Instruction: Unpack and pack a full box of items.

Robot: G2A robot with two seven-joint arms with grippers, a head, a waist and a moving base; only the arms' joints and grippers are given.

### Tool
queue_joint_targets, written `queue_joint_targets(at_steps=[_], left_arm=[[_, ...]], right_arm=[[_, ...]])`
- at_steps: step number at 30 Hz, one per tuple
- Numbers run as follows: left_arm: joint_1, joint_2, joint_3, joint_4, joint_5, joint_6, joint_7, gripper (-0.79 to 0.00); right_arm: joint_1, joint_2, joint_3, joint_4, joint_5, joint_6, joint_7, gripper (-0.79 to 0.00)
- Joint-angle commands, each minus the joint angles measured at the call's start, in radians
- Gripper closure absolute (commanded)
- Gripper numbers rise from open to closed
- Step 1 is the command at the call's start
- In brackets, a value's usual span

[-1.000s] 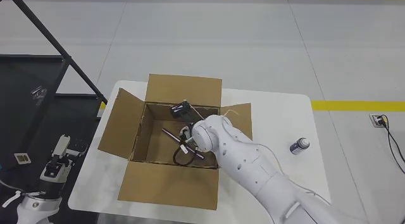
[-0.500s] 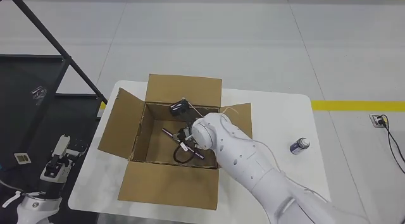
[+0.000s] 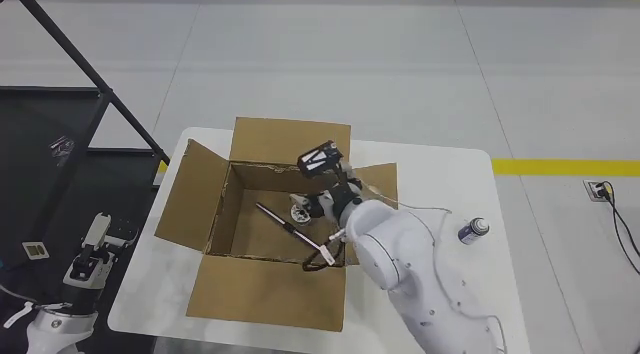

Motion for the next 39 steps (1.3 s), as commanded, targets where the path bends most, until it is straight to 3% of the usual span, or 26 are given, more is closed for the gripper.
queue_joint_targets(at_steps=[1, 6, 11, 18, 26, 28, 31, 33, 39], left_arm=[[0.0, 0.0, 0.0, 0.0, 0.0, 0.0, 0.0, -0.785], [0.0, 0.0, 0.0, 0.0, 0.0, 0.0, 0.0, -0.785], [0.0, 0.0, 0.0, 0.0, 0.0, 0.0, 0.0, -0.785], [0.0, 0.0, 0.0, 0.0, 0.0, 0.0, 0.0, -0.785], [0.0, 0.0, 0.0, 0.0, 0.0, 0.0, 0.0, -0.785], [0.0, 0.0, 0.0, 0.0, 0.0, 0.0, 0.0, -0.785], [0.0, 0.0, 0.0, 0.0, 0.0, 0.0, 0.0, -0.785], [0.0, 0.0, 0.0, 0.0, 0.0, 0.0, 0.0, -0.785], [0.0, 0.0, 0.0, 0.0, 0.0, 0.0, 0.0, -0.785]], right_arm=[[-0.1, 0.015, 0.088, -0.138, -0.044, -0.011, -0.014, -0.785], [-0.246, 0.039, 0.297, -0.233, -0.098, 0.025, -0.075, -0.785], [-0.326, 0.054, 0.473, -0.167, -0.168, 0.099, -0.058, -0.785], [-0.298, 0.068, 0.635, 0.055, -0.074, 0.1, 0.029, -0.785], [-0.255, 0.081, 0.689, 0.243, 0.071, 0.008, -0.048, -0.785], [-0.25, 0.084, 0.692, 0.267, 0.082, 0.001, -0.067, -0.437], [-0.24, 0.088, 0.697, 0.295, 0.102, -0.002, -0.09, -0.089], [-0.233, 0.091, 0.699, 0.306, 0.109, -0.008, -0.096, 0.0], [-0.211, 0.098, 0.684, 0.323, 0.111, -0.009, -0.095, 0.0]])
